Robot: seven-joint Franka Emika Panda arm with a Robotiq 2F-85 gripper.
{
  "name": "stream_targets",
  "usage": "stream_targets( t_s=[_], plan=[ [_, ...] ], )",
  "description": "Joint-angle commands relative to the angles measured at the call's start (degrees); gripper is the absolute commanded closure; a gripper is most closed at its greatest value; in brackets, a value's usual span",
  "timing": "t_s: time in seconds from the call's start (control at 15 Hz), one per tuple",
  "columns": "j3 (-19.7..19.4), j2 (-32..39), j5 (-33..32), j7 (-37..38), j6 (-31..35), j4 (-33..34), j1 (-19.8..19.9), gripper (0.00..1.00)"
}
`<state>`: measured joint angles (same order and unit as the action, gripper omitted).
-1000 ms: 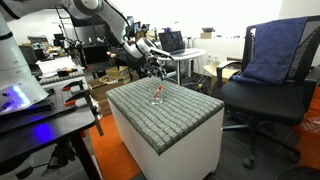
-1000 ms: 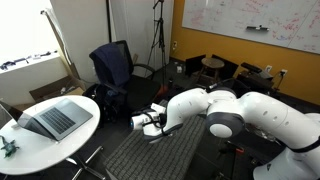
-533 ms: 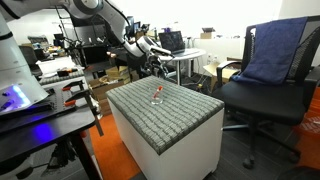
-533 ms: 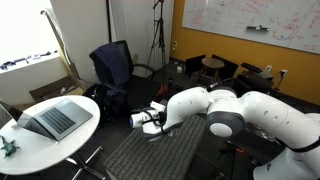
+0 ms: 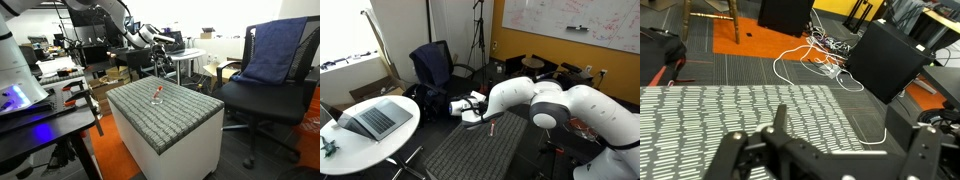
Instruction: Put the red marker inside the glass
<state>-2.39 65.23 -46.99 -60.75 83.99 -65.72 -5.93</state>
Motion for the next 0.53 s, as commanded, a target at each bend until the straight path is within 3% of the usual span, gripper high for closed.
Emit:
stream_targets(
  t_s=[0.0, 0.47],
  plan=[
    [0.50, -6.15, -0.02, 3.66, 1.12, -5.76, 1.23, 0.00],
    [0.90, -12.61, -0.49, 8.43, 2.60, -11.37, 2.59, 0.00]
  ],
)
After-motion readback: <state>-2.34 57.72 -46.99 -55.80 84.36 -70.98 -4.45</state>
